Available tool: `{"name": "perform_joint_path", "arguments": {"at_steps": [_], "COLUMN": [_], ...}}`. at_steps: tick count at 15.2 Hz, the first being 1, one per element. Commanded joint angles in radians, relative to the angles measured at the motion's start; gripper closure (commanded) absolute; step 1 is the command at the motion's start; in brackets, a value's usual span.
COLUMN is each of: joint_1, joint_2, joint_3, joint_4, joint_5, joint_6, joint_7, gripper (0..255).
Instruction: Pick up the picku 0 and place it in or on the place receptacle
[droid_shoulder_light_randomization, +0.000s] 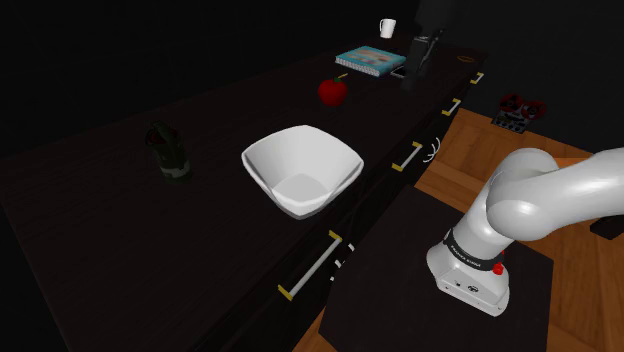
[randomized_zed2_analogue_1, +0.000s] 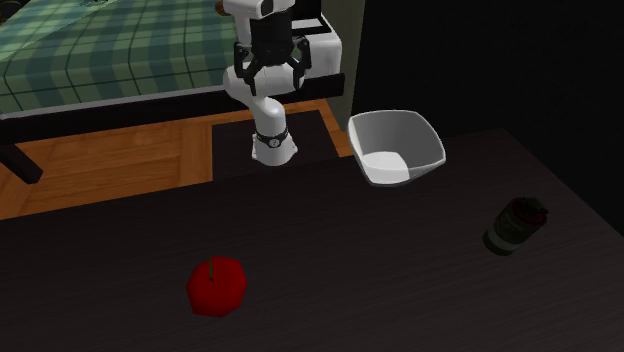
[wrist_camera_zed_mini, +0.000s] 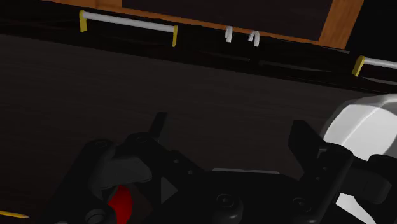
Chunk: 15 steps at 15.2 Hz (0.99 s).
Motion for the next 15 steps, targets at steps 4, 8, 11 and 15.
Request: {"name": "perform_joint_path", "arguments": {"at_steps": [4,8,11,15], "joint_1": [-0.012,-0.026,-0.034,-0.043], "joint_2": [0.095,0.228,0.332,0.476], "joint_3": [-0.033,-0.076,-0.106,-0.145], "joint_4": [0.029,0.086,0.142,0.234], "joint_5": [-0.016,-0.028,-0.03,-0.023], "joint_6": [0.065,0.141,0.189,0.239], "joint_7": [-0.027,-0.062,-0.089,-0.127], "gripper": [0,0,0,0]}}
